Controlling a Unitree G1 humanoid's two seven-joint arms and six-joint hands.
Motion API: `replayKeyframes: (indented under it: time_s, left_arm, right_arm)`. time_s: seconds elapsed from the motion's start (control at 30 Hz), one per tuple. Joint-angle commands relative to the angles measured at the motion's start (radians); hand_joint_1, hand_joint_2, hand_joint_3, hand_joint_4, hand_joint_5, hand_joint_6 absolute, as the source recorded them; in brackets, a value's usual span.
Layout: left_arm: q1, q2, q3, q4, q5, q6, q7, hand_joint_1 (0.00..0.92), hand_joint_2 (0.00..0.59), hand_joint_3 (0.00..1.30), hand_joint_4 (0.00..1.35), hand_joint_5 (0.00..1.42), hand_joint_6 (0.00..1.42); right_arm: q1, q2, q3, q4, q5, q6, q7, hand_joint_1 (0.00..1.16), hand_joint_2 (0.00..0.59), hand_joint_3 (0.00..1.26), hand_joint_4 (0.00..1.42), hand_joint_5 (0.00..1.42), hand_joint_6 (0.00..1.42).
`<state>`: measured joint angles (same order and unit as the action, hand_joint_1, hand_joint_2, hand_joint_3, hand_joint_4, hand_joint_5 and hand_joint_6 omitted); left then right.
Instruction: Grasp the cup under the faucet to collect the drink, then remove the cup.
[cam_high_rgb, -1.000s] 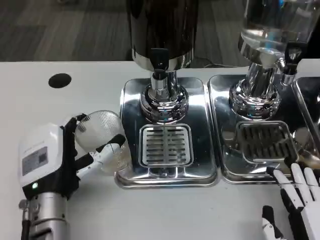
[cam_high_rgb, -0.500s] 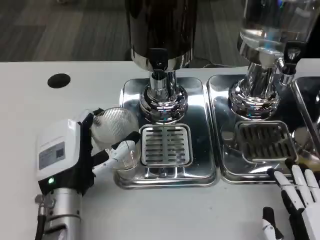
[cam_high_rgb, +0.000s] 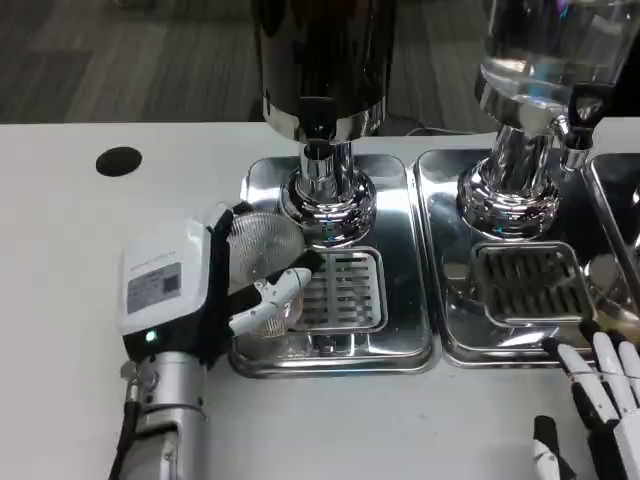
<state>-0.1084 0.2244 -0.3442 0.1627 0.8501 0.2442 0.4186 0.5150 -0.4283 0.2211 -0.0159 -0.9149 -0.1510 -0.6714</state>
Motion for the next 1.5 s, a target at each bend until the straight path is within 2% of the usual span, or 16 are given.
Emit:
replayKeyframes:
  time_s: [0.03,0.63,0.8,0.83,0.9,0.93,1.13,1.37,1.5]
  left_arm:
    - [-0.020,-0.016,-0.029,0.037,0.029,0.015,0.001,0.148,0.119,0.32,0.38,0.70,1.02]
    - [-0.148,-0.062,-0.077,0.191,0.021,0.024,0.011,0.134,0.122,0.24,0.29,0.62,0.90]
    - [-0.166,-0.067,-0.075,0.230,0.005,0.006,0.024,0.133,0.122,0.21,0.24,0.56,0.78]
    - [-0.163,-0.064,-0.073,0.230,0.002,-0.003,0.030,0.133,0.122,0.21,0.22,0.55,0.74]
    - [-0.153,-0.053,-0.068,0.217,-0.009,-0.033,0.042,0.112,0.123,0.20,0.18,0.44,0.49]
    - [-0.150,-0.048,-0.067,0.212,-0.012,-0.043,0.046,0.095,0.116,0.19,0.16,0.41,0.44]
    - [-0.045,0.014,-0.023,0.085,-0.041,-0.123,0.083,0.002,0.069,0.16,0.11,0.37,0.36]
    - [0.061,0.051,0.039,-0.052,-0.048,-0.153,0.110,0.000,0.040,0.12,0.04,0.25,0.22]
    - [0.102,0.059,0.069,-0.170,-0.043,-0.190,0.125,0.000,0.039,0.12,0.03,0.23,0.20]
  right_arm:
    - [0.006,-0.005,-0.010,0.000,0.003,-0.016,-0.014,0.25,0.496,0.15,0.00,0.00,0.00]
    - [0.010,-0.003,-0.032,0.019,0.018,-0.032,-0.013,0.25,0.496,0.15,0.00,0.00,0.00]
    - [0.005,-0.002,-0.038,0.027,0.026,-0.035,-0.010,0.25,0.496,0.15,0.00,0.00,0.00]
    - [0.005,-0.002,-0.039,0.028,0.027,-0.036,-0.010,0.25,0.496,0.15,0.00,0.00,0.00]
    - [0.004,-0.001,-0.038,0.031,0.027,-0.036,-0.010,0.25,0.496,0.15,0.00,0.00,0.00]
    - [0.003,0.000,-0.036,0.035,0.027,-0.037,-0.010,0.25,0.496,0.15,0.00,0.00,0.00]
    - [-0.002,0.006,-0.026,0.035,0.019,-0.036,-0.012,0.25,0.496,0.15,0.00,0.00,0.00]
    - [-0.016,0.008,-0.013,0.027,0.006,-0.032,-0.004,0.25,0.496,0.15,0.00,0.00,0.00]
    - [-0.015,0.006,-0.012,0.017,0.000,-0.029,-0.002,0.25,0.496,0.15,0.00,0.00,0.00]
